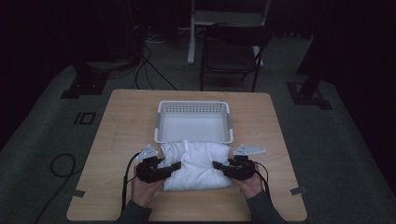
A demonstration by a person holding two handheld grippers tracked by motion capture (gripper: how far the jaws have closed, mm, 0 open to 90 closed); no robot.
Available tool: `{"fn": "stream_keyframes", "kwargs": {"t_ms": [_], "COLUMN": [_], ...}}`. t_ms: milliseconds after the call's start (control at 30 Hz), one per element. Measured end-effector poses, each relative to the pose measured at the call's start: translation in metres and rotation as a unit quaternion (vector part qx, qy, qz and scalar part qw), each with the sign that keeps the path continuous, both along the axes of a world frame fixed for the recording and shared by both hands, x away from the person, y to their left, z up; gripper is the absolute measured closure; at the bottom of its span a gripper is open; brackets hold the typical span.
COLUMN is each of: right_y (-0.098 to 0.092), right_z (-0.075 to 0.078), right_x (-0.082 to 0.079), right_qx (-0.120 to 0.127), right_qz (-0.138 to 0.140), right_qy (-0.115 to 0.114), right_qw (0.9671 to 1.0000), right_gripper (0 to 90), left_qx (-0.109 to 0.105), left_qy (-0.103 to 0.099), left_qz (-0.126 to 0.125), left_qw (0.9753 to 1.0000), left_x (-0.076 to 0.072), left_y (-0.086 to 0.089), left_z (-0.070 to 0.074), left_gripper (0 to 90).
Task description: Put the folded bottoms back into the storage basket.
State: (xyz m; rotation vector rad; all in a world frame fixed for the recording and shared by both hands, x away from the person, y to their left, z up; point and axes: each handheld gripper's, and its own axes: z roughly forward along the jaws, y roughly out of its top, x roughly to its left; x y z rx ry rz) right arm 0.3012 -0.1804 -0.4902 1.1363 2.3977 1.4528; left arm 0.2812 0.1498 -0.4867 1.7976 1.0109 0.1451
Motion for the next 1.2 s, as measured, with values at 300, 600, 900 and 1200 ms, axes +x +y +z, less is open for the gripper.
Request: {"fn": "stream_keyframes", "kwargs": {"t_ms": [300,600,900,1200], "right_y": [0.000,0.000,0.000,0.001], "right_z": [0.006,0.011,0.018,0.026], "right_x": [-0.001,-0.003,-0.006,-0.007], "right_qx": [0.005,0.013,0.018,0.021], "right_qz": [0.000,0.001,0.000,-0.001], "right_qy": [-0.006,-0.012,-0.020,-0.028], "right_qw": [1.0000,0.9998,0.9996,0.9994], "right_gripper": [68.2,68.2,68.2,68.2], "left_qx": [-0.006,-0.008,-0.009,-0.012], "left_qy": [-0.002,-0.013,-0.022,-0.030], "left_qz": [-0.002,0.000,-0.001,-0.001], "left_qw": [1.0000,0.9999,0.9997,0.9995], "left_x": [-0.001,-0.005,-0.007,-0.007], "left_y": [0.001,0.002,0.003,0.005], "left_z": [0.008,0.018,0.027,0.035], "left_gripper": [52.8,52.8,52.8,52.9]}}
